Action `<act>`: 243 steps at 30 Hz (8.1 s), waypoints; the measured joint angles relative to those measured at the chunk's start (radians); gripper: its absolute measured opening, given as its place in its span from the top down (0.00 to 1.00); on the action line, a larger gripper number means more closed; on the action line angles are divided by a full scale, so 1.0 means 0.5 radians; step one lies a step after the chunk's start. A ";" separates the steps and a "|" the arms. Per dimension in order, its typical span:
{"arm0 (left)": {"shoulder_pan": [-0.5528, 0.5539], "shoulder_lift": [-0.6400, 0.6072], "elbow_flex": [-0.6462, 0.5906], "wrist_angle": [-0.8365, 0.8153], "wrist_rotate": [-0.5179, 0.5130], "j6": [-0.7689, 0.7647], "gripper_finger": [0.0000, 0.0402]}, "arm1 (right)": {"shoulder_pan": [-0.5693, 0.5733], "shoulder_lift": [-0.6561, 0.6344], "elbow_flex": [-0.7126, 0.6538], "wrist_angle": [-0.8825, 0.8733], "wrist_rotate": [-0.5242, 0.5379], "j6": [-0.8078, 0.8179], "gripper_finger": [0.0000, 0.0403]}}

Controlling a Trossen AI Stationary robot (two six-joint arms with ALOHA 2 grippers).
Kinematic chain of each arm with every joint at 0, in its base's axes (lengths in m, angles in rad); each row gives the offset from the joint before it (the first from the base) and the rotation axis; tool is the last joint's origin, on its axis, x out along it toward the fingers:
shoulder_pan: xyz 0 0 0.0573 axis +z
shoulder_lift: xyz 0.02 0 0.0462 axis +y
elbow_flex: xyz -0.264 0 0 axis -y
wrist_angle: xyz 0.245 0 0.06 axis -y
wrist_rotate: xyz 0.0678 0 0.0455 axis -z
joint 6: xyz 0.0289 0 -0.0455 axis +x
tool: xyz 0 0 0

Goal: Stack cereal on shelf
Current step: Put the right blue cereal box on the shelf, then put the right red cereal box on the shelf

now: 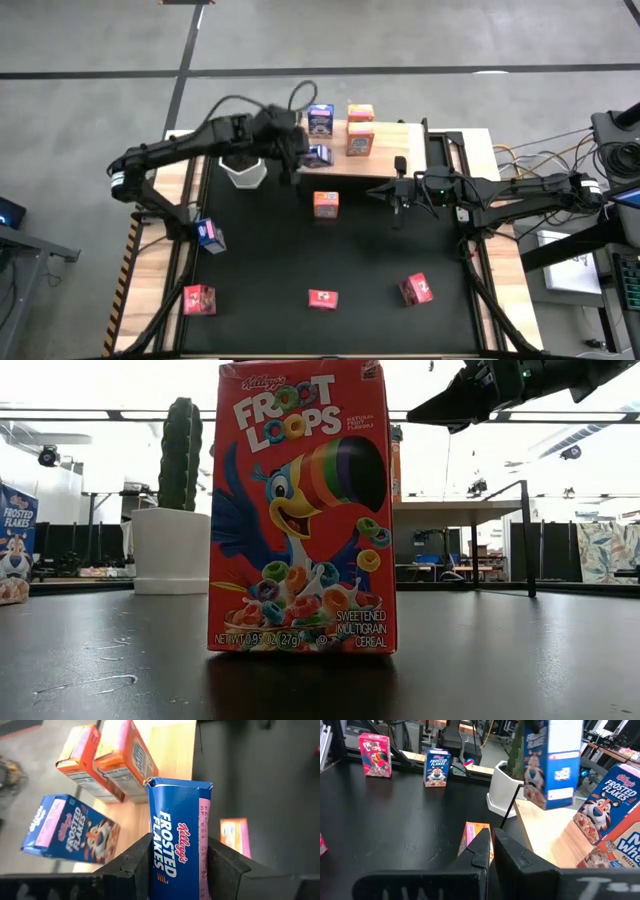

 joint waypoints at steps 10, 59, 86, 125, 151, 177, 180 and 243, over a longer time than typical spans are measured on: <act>0.180 0.156 -0.002 0.041 0.090 -0.074 0.65 | 0.000 0.000 0.000 -0.001 0.001 0.054 0.97; -0.236 0.226 -0.217 0.364 -0.619 0.083 0.77 | -0.001 0.000 0.000 -0.003 0.017 -0.009 0.97; -0.199 0.222 -0.590 0.728 -0.755 -0.089 0.84 | -0.001 -0.001 0.000 -0.007 0.017 -0.004 0.97; -0.098 0.228 -0.876 1.425 -0.763 -0.130 0.84 | -0.001 0.000 0.000 -0.016 0.018 -0.004 0.97; -0.018 -0.239 -0.826 0.766 -0.457 0.274 0.84 | -0.001 0.000 0.000 -0.017 0.017 -0.003 0.97; 0.024 -0.081 -0.846 0.998 -0.566 0.243 0.84 | -0.001 0.000 -0.008 -0.017 0.017 -0.004 0.97; 0.025 -0.081 -0.846 0.999 -0.566 0.243 0.84 | 0.000 0.000 -0.008 -0.017 0.017 -0.004 0.97; -0.301 -0.283 -1.273 1.856 -0.441 0.055 0.84 | 0.075 0.000 0.006 -0.005 -0.002 0.327 0.97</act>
